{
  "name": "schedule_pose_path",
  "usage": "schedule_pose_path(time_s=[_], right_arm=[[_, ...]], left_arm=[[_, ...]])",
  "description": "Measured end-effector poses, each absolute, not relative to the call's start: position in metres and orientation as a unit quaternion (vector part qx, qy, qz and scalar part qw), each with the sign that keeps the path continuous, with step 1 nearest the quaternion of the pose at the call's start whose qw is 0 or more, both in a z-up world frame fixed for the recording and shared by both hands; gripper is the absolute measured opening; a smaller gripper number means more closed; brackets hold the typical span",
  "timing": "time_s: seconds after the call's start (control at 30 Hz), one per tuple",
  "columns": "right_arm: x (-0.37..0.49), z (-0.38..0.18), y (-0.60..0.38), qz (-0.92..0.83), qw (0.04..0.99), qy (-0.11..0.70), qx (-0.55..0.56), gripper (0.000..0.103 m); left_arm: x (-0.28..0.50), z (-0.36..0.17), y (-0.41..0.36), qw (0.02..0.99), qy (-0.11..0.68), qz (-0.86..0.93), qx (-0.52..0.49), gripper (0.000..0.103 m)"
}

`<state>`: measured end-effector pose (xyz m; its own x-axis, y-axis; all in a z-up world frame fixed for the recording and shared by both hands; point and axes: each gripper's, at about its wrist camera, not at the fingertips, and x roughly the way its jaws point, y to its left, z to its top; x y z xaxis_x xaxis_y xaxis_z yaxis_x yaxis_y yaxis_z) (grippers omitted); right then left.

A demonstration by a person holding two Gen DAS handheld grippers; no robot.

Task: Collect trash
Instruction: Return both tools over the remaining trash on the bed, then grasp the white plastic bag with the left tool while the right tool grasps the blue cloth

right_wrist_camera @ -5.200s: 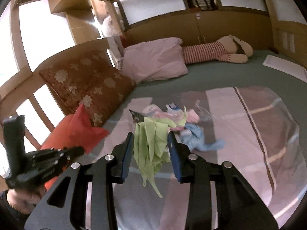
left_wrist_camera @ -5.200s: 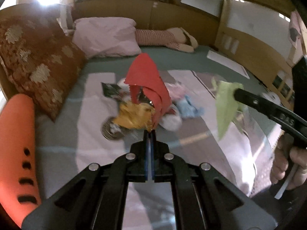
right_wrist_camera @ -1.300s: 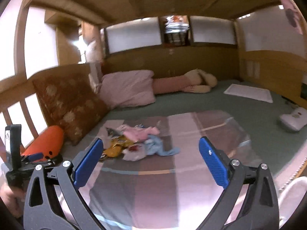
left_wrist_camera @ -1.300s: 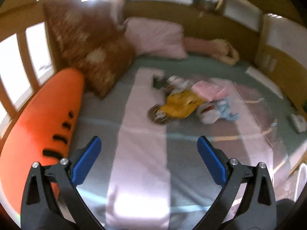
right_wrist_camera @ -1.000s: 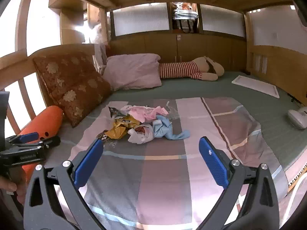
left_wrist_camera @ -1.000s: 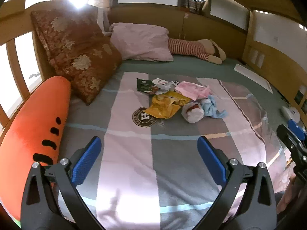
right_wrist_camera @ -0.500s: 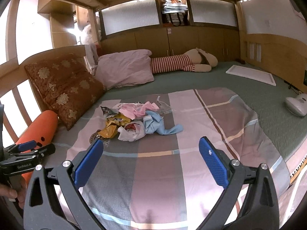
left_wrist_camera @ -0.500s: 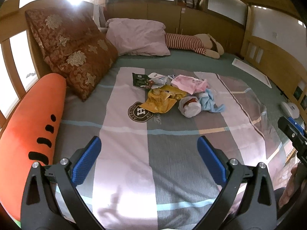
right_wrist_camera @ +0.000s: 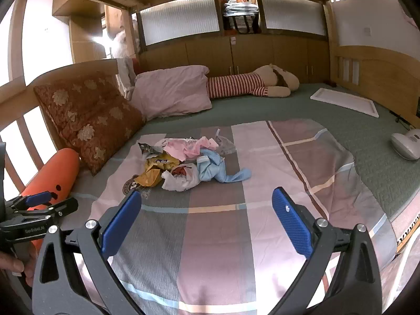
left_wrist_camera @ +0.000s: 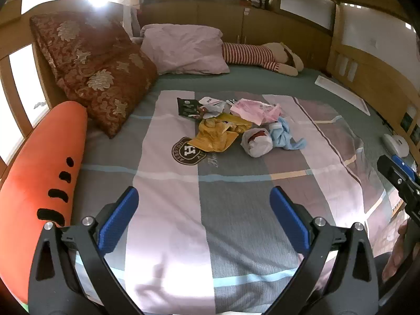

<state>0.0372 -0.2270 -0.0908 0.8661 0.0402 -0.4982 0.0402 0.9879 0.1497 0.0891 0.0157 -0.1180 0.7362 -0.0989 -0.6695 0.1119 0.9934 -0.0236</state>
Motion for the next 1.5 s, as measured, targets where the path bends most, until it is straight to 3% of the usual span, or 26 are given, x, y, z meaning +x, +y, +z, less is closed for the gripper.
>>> schedule_pose_path(time_s=[0.27,0.67,0.83,0.87,0.93,0.97,1.0,1.23,1.33,1.43,1.47,1.5], right_arm=[[0.044,-0.094,-0.225,-0.001,0.962,0.262,0.074,0.098],[0.153,-0.091,-0.260,0.010,0.932,0.325,0.163,0.098],[0.190,-0.130,-0.275,0.031,0.889,0.382,0.251,0.086],[0.199,-0.144,-0.277,0.037,0.875,0.398,0.273,0.083],[0.209,-0.160,-0.277,0.048,0.856,0.418,0.300,0.078],[0.217,-0.170,-0.278,0.051,0.845,0.426,0.320,0.075],[0.222,-0.174,-0.279,0.052,0.839,0.429,0.330,0.075],[0.260,-0.215,-0.274,0.063,0.788,0.458,0.406,0.070],[0.275,-0.230,-0.262,0.063,0.775,0.476,0.410,0.062],[0.283,-0.239,-0.252,0.062,0.772,0.494,0.395,0.038],[0.283,-0.239,-0.248,0.061,0.776,0.498,0.382,0.020],[0.283,-0.236,-0.243,0.066,0.780,0.502,0.368,0.012]], left_arm=[[0.099,-0.125,-0.003,0.923,0.376,-0.080,0.002,0.100],[0.190,-0.162,-0.089,0.906,0.406,-0.110,0.054,0.100],[0.235,-0.184,-0.106,0.912,0.394,-0.101,0.052,0.097],[0.243,-0.188,-0.105,0.912,0.394,-0.107,0.040,0.088],[0.257,-0.197,-0.104,0.902,0.411,-0.130,0.021,0.054],[0.262,-0.202,-0.105,0.892,0.427,-0.147,0.017,0.025],[0.265,-0.205,-0.105,0.885,0.439,-0.156,0.018,0.008],[0.246,-0.173,-0.078,0.879,0.439,-0.185,0.025,0.004],[0.231,-0.146,-0.057,0.888,0.418,-0.189,0.007,0.004],[0.207,-0.119,-0.038,0.900,0.394,-0.188,-0.001,0.004],[0.199,-0.109,-0.032,0.904,0.383,-0.190,-0.001,0.004],[0.190,-0.099,-0.028,0.909,0.371,-0.191,0.001,0.004]])
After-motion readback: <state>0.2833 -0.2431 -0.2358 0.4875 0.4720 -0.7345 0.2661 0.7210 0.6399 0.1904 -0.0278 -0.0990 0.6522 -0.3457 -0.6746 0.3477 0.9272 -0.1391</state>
